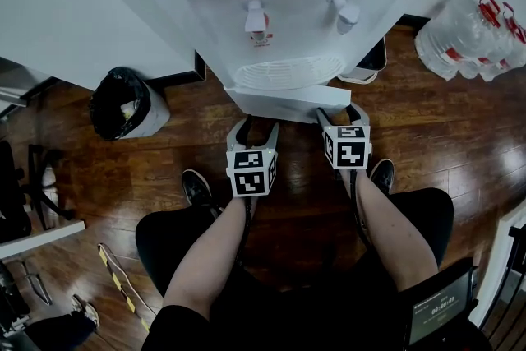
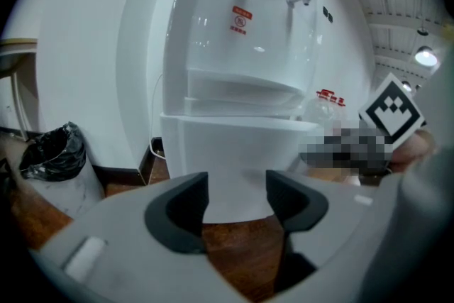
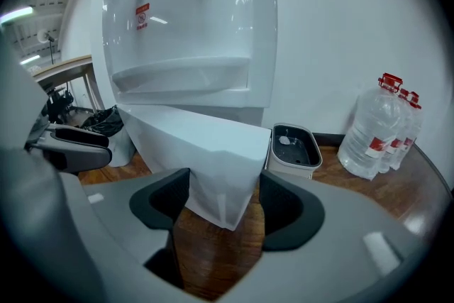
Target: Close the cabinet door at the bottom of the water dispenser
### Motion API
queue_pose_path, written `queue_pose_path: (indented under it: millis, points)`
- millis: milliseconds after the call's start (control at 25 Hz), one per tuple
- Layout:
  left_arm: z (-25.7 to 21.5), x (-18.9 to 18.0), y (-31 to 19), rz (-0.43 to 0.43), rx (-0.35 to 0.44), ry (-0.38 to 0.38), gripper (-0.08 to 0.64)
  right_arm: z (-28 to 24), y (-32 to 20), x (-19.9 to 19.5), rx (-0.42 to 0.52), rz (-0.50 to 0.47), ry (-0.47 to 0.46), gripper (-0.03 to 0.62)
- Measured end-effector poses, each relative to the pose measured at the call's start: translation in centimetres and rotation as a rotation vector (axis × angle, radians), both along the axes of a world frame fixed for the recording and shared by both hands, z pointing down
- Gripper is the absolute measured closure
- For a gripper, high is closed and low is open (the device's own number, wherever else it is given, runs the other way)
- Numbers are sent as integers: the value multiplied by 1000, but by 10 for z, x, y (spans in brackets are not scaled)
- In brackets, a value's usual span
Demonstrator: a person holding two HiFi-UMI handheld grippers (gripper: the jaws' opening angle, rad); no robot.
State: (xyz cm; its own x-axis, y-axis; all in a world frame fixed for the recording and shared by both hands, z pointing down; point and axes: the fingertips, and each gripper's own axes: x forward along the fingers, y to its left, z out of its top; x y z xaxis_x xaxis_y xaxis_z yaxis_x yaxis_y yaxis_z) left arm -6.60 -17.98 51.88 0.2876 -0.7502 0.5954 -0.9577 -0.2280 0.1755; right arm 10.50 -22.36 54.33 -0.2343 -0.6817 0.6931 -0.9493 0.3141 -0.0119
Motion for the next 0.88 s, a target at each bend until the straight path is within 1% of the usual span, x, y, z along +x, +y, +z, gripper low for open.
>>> queue_pose_path:
  millis: [240, 400, 600, 880]
  points:
    - [2, -1, -15, -41, 6, 9, 295, -1, -16, 3, 29, -76, 3, 281]
    - [1, -8, -27, -89, 22, -2, 299, -1, -21, 2, 40, -95, -4, 279]
    - [0, -7, -36, -93, 35, -20, 299, 0, -22, 2, 38, -111, -3, 279]
    - [9, -6, -44, -94, 21, -44, 299, -2, -24, 1, 26, -115, -4, 278]
